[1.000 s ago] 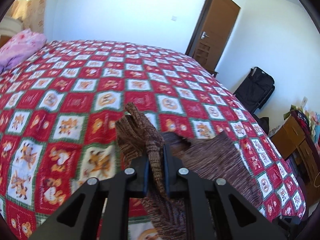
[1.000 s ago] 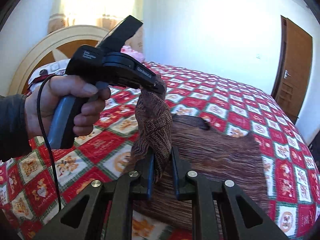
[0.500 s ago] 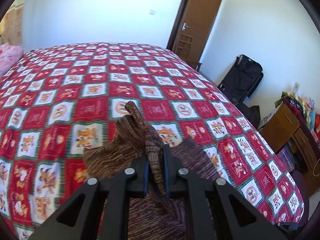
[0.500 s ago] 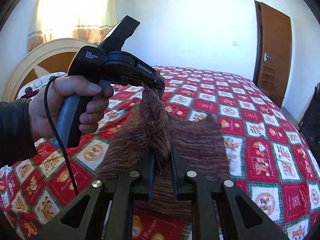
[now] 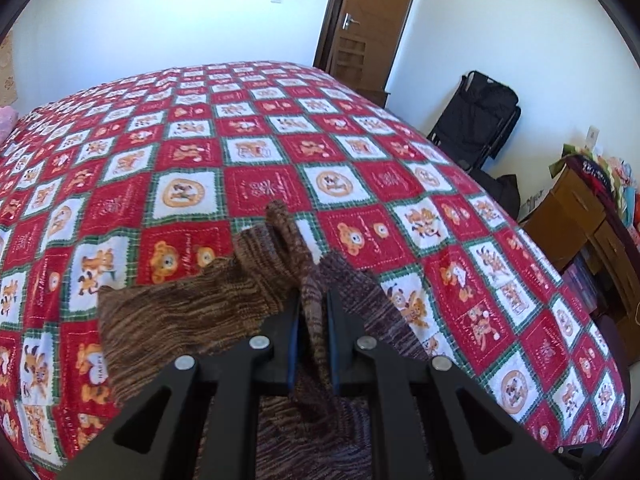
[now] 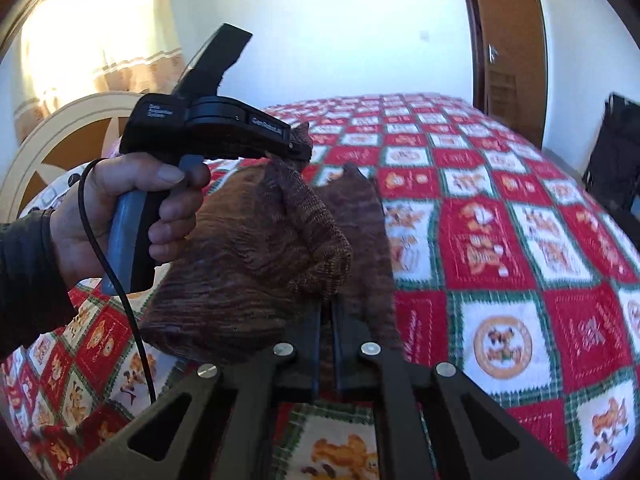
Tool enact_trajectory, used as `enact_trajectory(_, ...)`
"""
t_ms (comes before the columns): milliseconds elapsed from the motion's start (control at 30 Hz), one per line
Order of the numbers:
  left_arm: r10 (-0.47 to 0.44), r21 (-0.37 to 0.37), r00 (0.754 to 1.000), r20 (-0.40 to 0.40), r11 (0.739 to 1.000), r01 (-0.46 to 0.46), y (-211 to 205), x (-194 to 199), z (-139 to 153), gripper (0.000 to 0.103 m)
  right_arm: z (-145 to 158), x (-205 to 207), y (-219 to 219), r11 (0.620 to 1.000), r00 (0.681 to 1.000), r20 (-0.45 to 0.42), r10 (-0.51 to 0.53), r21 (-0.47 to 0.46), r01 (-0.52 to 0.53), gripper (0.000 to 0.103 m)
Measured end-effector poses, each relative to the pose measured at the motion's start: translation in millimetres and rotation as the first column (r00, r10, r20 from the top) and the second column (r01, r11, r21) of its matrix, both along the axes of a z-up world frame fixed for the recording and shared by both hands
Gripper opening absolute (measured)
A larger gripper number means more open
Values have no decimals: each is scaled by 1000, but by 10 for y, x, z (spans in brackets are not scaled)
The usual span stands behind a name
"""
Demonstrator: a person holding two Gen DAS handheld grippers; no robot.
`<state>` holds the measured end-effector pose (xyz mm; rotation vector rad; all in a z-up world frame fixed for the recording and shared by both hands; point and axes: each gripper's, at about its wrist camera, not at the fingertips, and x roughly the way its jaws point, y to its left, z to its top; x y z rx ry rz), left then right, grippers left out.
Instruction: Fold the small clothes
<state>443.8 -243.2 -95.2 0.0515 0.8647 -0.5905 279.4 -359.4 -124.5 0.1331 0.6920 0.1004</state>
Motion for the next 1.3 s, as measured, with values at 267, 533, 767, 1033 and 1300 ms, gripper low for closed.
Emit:
enact_trajectory(267,-23,28,1000,-9,999,23,-210,-17,-59,7,-64,18,-202,999,999,-19,-27,43,27,0)
enact_trajectory(533,-58,63,998,-10,996,58,-333,-73,-107,5,-97,101,-247,987,998,-56,42,160,-33,41)
enact_trajectory(767,-38,78,999,16,996,37,-267,-73,-73,6,-137,229,-232,988,998,-61,33,155,-23,74)
enact_trajectory(1033,-4,170,1000,-26,985,8,-400,44,-198,71,-341,403,-94,989,984,-150,95,130,-76,55)
enact_trajectory(1300,-4,195,1000,2,981,4,-497,-6,-200,10,-140,195,-86,993,994,-57,89,77,-84,16)
